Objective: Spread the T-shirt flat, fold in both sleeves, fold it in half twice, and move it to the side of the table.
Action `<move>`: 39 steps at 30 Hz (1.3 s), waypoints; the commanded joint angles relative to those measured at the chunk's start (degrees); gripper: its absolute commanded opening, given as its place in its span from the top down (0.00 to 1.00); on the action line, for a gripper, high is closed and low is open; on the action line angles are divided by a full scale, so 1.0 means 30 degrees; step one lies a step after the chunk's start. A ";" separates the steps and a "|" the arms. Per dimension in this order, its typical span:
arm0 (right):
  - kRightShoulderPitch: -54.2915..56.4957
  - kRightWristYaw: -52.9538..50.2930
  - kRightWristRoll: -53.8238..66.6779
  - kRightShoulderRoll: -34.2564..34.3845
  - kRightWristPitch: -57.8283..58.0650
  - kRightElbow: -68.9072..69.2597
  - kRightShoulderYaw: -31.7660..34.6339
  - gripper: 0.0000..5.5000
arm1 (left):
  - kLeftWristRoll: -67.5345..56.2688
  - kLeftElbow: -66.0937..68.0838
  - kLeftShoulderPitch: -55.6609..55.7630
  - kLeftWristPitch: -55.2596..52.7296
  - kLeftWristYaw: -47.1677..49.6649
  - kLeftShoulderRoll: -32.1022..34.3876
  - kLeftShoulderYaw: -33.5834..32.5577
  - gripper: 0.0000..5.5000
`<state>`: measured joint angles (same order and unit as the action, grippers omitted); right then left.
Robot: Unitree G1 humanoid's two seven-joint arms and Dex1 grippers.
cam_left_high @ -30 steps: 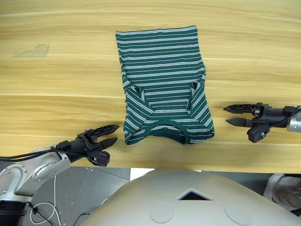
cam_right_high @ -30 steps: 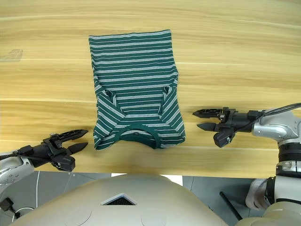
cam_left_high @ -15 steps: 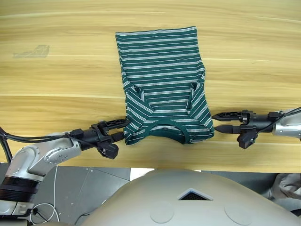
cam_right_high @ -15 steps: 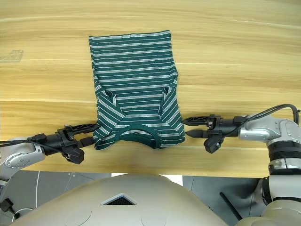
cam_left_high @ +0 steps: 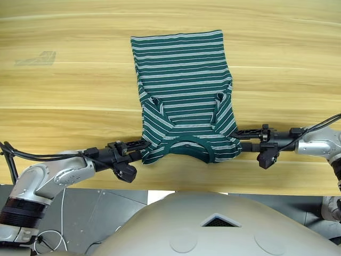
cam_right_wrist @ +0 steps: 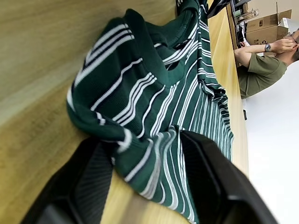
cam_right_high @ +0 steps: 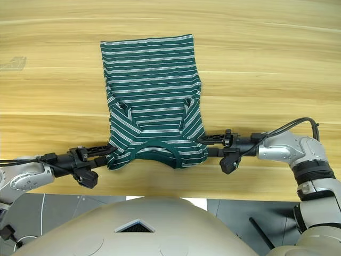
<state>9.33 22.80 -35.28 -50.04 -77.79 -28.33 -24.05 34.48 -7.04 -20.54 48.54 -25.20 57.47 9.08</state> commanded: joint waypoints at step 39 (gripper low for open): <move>-0.7260 1.4203 2.1502 -0.4029 2.4339 1.6886 0.3555 1.00 | -1.5427 -0.8538 -0.8427 -1.2938 -1.1291 0.2842 -0.8042 1.00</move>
<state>-10.05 65.06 27.40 -60.59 -6.73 18.48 -15.93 -11.20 -31.69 -45.14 11.20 -57.91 66.59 -11.81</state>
